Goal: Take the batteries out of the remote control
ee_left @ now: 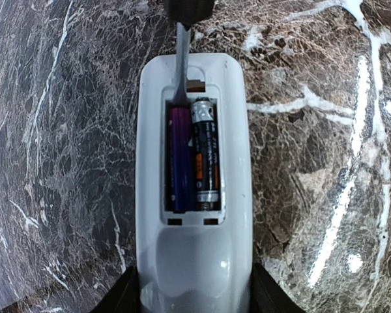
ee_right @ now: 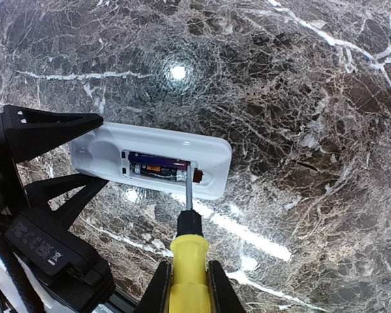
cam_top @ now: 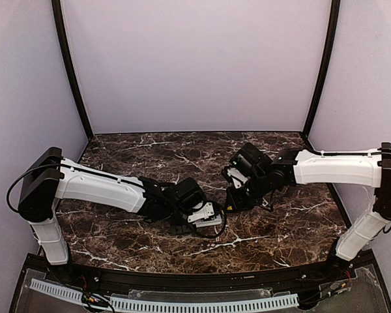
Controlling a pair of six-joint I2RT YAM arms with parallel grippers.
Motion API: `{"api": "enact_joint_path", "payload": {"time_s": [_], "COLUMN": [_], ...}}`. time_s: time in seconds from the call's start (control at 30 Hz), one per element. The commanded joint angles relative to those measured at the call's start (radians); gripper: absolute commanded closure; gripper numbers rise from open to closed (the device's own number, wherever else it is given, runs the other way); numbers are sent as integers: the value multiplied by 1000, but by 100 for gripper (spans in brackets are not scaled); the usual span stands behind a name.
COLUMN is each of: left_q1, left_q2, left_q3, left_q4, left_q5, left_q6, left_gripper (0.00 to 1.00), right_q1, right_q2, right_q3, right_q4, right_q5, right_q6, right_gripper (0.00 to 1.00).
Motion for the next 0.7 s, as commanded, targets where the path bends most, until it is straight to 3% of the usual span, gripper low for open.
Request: {"api": "enact_joint_path", "payload": {"time_s": [0.0, 0.67], "left_q1": [-7, -7], "left_q2": [5, -31], "left_q3": [11, -49], "left_q4": [-22, 49], "left_q5": [34, 143], "left_q6": [20, 54], "left_gripper": [100, 100], "right_q1": [-22, -105], "right_q2": [-35, -105], "right_q3": [-93, -252], "right_q4": [142, 370], "right_q5": [-72, -334], "right_q6": [-12, -88], "right_gripper": [100, 100]}}
